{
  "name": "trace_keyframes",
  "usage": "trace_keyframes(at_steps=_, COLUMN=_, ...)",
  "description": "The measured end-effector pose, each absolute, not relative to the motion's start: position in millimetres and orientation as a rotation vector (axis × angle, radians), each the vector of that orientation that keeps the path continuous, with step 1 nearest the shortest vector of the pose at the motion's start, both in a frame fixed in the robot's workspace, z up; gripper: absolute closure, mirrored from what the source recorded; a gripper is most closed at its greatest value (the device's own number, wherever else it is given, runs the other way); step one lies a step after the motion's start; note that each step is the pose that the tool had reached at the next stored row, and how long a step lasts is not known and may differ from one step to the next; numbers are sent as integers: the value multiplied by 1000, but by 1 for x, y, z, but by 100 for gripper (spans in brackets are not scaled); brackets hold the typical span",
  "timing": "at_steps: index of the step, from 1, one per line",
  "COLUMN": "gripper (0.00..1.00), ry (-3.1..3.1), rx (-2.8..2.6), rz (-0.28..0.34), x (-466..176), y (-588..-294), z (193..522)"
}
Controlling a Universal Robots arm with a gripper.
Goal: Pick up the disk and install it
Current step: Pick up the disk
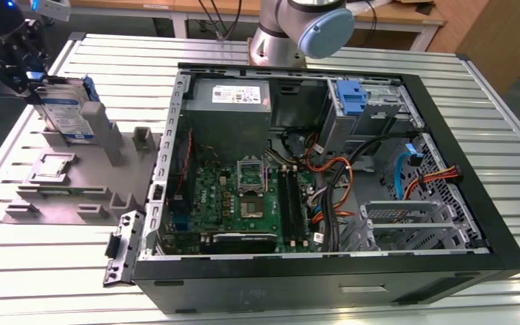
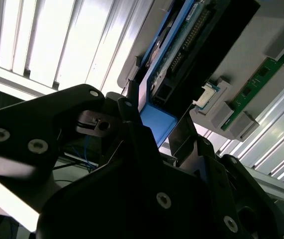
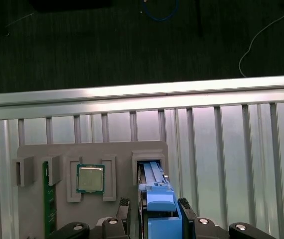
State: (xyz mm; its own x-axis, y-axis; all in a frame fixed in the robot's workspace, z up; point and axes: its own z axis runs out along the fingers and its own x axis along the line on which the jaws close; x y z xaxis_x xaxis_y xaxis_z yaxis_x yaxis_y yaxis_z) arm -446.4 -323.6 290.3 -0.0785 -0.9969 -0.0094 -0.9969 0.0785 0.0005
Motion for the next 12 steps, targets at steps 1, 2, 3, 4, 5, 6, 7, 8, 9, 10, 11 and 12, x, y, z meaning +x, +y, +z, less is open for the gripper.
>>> trace_keyframes(at_steps=1, gripper=50, ry=2302, rx=-2128, rz=11, x=-446, y=-324, z=290)
trace_keyframes(at_steps=2, gripper=50, ry=2302, rx=-2128, rz=11, x=-446, y=-324, z=290)
trace_keyframes(at_steps=3, gripper=50, ry=2302, rx=-2128, rz=11, x=-446, y=-324, z=290)
trace_keyframes(at_steps=4, gripper=50, ry=2302, rx=-2128, rz=11, x=-446, y=-324, z=290)
trace_keyframes(at_steps=5, gripper=50, ry=2302, rx=-2128, rz=11, x=-446, y=-324, z=290)
trace_keyframes(at_steps=6, gripper=50, ry=2302, rx=-2128, rz=11, x=-446, y=-324, z=290)
trace_keyframes(at_steps=7, gripper=50, ry=2302, rx=-2128, rz=11, x=-446, y=-324, z=290)
trace_keyframes(at_steps=8, gripper=50, ry=2302, rx=-2127, rz=11, x=-446, y=-324, z=290)
trace_keyframes(at_steps=9, gripper=50, ry=2302, rx=-2127, rz=11, x=-446, y=-324, z=290)
trace_keyframes(at_steps=10, gripper=50, ry=2302, rx=-2127, rz=12, x=-446, y=-324, z=290)
trace_keyframes(at_steps=11, gripper=50, ry=2302, rx=-2127, rz=12, x=-446, y=-324, z=290)
trace_keyframes(at_steps=12, gripper=52, ry=2301, rx=-2127, rz=12, x=-446, y=-324, z=290)
